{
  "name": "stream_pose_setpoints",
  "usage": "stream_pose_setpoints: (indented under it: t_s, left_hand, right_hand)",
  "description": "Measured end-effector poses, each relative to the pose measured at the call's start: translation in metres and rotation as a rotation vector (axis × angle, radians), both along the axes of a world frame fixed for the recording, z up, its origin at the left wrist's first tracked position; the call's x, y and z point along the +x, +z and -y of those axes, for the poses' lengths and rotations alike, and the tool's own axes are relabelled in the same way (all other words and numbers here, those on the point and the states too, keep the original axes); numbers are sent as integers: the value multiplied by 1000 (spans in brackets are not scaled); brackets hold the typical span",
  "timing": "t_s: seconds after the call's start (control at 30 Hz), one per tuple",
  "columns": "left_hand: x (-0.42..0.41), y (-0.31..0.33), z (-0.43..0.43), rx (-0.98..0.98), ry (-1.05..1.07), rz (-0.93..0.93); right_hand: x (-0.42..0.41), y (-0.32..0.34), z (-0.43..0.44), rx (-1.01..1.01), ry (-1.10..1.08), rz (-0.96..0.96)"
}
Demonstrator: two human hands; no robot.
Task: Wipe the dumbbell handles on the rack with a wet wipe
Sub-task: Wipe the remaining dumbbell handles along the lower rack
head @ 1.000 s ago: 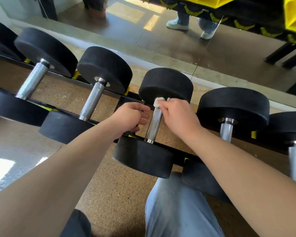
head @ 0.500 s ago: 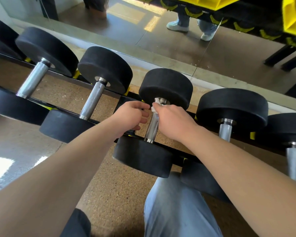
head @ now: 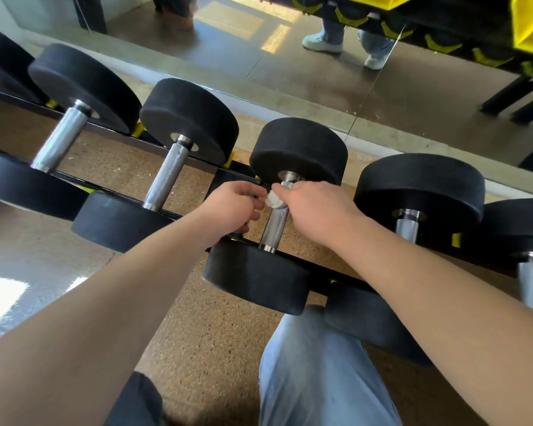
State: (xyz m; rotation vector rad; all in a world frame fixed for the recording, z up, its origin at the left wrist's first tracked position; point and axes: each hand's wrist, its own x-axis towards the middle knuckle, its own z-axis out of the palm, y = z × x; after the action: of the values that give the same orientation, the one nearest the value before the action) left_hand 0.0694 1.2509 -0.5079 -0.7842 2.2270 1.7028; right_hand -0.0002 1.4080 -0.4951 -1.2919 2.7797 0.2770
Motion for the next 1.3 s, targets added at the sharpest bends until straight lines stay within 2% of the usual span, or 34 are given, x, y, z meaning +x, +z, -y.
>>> stream_pose_setpoints:
  t_s: [0.1,0.27,0.37,0.43,0.57,0.67,0.8,0.93,1.0,1.07,1.1,1.17,1.2,1.3]
  left_hand:
    - [2,-6,2,-88,-87,-78]
    - [-1,-11,-4,-248,-117,-197]
    - [-7,-12,-5,-317,-98,-245]
    - [-11,-12,-7,-279,-66,-272]
    - [-16,-12,-7,23,-6,-294]
    - [-19,-17,-7,6,79,-318]
    - [-29,-19,-12,-16,179,-255]
    - [-28,-9,-17,-249,-31,-155]
    - [-16,-3,-12,-396,-204,-94]
    - [-6,4,-6,-558,-438,50]
    - [-2,6,-4,-609,-533,128]
    - [0,6,-4,-625,-594,183]
    - [-3,5,-5,-586,-547,157]
    - [-18,-1,-12,-294,-188,1]
  right_hand:
    - [-2,-13,-12,-131,-41,94]
    - [-1,-24,-16,-619,-213,224]
    - [3,-19,-13,-780,-267,355]
    - [4,-20,-12,-804,-281,386]
    - [2,-22,-11,-808,-324,419]
    - [2,-22,-10,-864,-341,562]
    - [-1,-24,-14,-833,-467,468]
    - [-3,-24,-14,-660,-532,502]
    - [-2,-24,-13,-636,-513,566]
    - [-2,-24,-13,-620,-514,589]
    - [-3,-25,-13,-612,-520,597]
    - [-4,-28,-12,-601,-540,625]
    - [-4,-29,-11,-603,-544,625]
    - [-5,-27,-10,-617,-544,620]
